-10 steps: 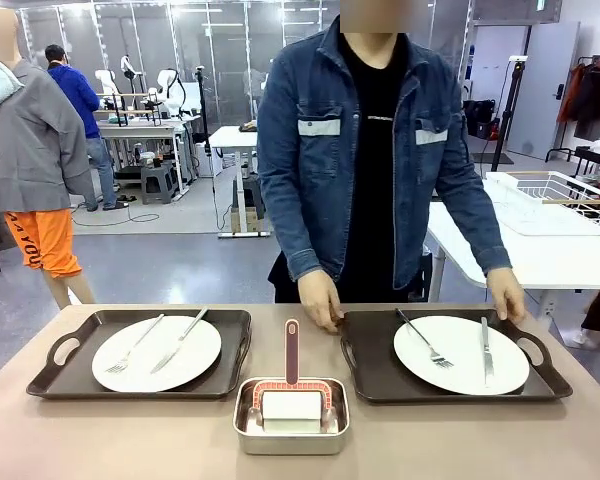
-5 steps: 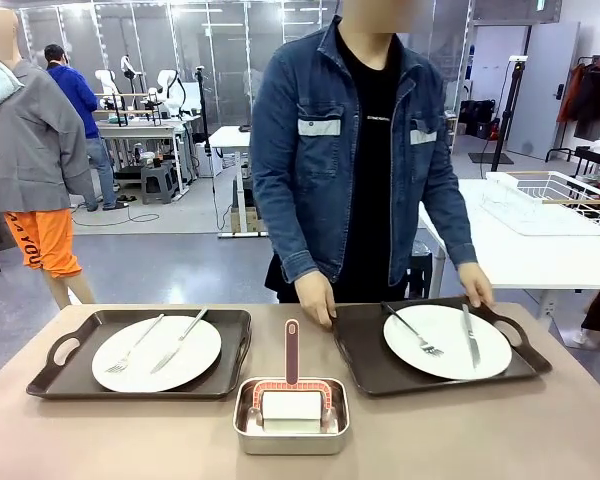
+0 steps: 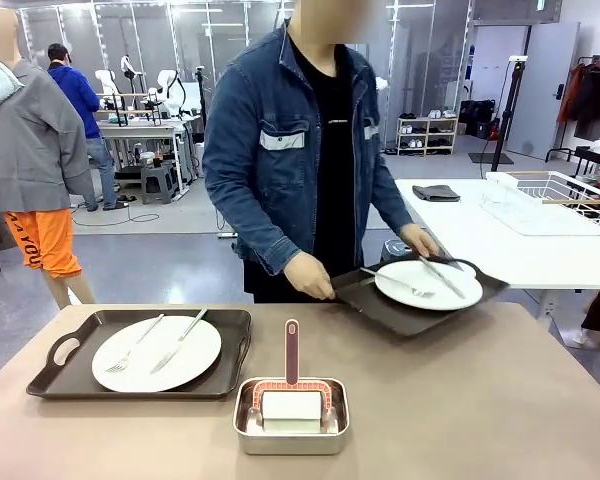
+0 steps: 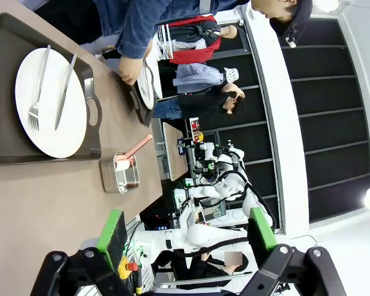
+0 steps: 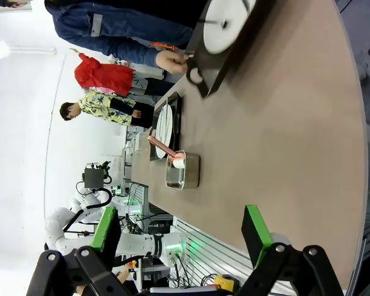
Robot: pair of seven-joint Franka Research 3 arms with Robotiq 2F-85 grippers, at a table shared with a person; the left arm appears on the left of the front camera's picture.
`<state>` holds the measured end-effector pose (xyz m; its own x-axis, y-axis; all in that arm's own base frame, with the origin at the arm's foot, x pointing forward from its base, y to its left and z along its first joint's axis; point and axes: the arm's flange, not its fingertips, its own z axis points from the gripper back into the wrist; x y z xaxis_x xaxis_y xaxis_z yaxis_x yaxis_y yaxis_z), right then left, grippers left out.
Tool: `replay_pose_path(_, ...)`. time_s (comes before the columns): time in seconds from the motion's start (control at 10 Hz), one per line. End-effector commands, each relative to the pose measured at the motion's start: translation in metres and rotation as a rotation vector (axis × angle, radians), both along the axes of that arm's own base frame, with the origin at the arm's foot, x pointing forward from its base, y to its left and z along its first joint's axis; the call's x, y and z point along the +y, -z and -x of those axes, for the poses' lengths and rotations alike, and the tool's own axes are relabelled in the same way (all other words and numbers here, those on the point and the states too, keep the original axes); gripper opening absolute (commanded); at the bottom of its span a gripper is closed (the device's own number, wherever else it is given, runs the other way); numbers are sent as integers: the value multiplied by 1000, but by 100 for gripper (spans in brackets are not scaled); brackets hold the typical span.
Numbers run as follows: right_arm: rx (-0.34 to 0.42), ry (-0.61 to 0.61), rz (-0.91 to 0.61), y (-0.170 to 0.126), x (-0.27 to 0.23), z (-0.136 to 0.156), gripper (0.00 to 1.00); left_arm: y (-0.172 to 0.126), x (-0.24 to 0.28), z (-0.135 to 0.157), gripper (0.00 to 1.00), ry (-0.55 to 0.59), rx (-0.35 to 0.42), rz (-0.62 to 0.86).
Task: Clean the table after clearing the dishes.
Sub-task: When the left (or right) Handle tray is removed, use the left hand (or right hand) to clean the left (or right) side of the table with the Lint Roller.
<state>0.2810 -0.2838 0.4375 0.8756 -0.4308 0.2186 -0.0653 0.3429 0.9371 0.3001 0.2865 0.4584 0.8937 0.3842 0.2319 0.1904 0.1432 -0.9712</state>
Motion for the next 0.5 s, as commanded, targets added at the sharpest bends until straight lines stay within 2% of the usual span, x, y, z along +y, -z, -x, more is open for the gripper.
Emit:
replay_pose_path(0.0, -11, -4, 0, -4, 2, 1, 100, -1, 0, 4, 100, 10, -2, 5)
replay_pose_path(0.2, 0, 0, 0, 0, 0, 0, 100, -1, 0, 4, 100, 10, -2, 5)
replay_pose_path(0.3, -90, -89, 183, -23, 26, -17, 100, -1, 0, 4, 100, 10, -2, 5)
replay_pose_path(0.4, -164, -228, 332, -51, 60, -36, 100, -1, 0, 4, 100, 10, -2, 5)
